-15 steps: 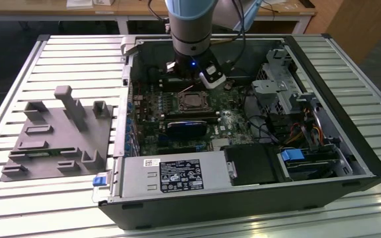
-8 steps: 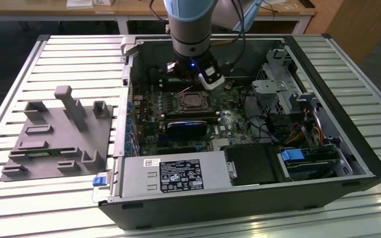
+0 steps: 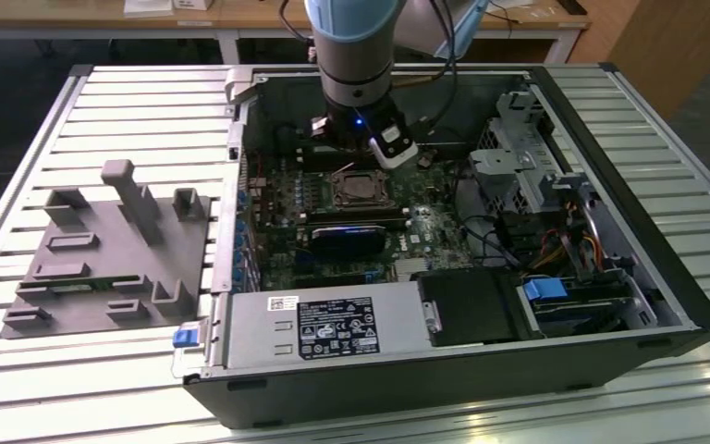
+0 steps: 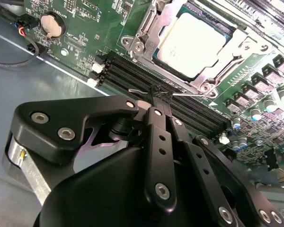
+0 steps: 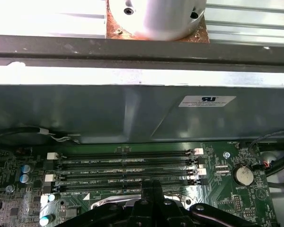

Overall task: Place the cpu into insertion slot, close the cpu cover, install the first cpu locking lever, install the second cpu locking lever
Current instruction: 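Install the first cpu locking lever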

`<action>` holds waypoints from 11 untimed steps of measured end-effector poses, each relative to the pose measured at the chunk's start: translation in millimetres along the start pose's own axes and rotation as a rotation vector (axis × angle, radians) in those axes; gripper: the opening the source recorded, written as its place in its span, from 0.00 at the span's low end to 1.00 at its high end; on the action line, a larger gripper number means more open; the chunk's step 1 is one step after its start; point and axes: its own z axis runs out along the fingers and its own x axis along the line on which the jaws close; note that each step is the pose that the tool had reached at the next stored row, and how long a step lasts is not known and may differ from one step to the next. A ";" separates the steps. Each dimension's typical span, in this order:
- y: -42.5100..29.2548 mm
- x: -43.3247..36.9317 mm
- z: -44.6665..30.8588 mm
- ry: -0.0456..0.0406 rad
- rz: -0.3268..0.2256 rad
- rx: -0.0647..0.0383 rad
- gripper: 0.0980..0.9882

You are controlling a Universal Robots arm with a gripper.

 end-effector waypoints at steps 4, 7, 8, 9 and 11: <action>-0.3 0.7 0.9 -0.0197 -0.004 0.001 0.01; -0.5 1.6 1.6 -0.0252 -0.005 0.002 0.01; -0.3 1.9 2.0 -0.0253 -0.005 0.005 0.01; 0.5 2.2 2.6 -0.0255 -0.006 0.008 0.01; 2.6 2.7 4.1 -0.0259 -0.005 0.012 0.01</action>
